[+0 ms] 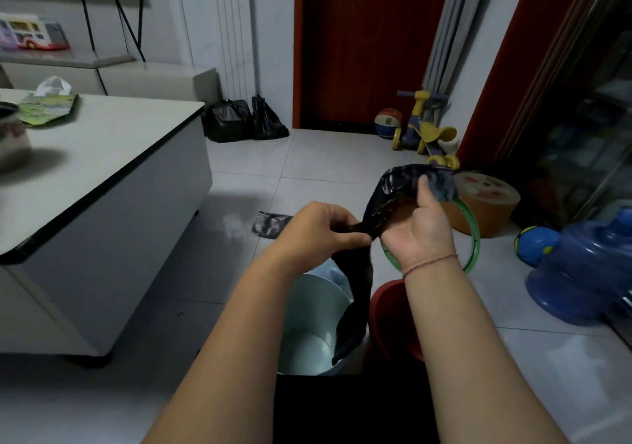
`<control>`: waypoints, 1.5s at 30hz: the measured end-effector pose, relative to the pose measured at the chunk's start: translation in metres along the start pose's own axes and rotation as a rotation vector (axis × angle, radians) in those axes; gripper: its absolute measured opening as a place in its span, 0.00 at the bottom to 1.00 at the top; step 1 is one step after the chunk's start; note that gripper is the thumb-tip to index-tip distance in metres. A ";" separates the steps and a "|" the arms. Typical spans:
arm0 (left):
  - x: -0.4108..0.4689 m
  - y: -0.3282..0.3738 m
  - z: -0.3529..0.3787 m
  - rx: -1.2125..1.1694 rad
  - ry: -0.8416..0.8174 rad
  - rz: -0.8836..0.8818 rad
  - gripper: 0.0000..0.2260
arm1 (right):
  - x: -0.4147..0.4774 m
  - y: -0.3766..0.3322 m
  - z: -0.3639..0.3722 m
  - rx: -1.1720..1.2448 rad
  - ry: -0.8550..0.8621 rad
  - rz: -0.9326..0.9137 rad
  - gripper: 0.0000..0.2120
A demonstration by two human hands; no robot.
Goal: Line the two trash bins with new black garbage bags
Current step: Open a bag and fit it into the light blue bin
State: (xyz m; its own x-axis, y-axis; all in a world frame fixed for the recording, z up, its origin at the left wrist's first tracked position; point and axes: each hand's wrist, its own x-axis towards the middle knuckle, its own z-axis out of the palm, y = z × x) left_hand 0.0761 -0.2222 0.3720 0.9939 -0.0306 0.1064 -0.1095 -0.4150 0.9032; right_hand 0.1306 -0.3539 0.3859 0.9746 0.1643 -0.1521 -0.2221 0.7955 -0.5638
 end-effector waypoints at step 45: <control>0.002 -0.003 -0.009 -0.622 0.160 -0.236 0.09 | -0.014 0.020 -0.004 -0.809 -0.223 0.003 0.04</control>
State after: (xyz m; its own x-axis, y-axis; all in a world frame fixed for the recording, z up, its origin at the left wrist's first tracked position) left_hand 0.0786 -0.2127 0.3739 0.9829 0.1508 -0.1056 0.0731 0.2067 0.9757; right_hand 0.1129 -0.3429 0.3737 0.9377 0.3453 -0.0384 -0.0938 0.1452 -0.9849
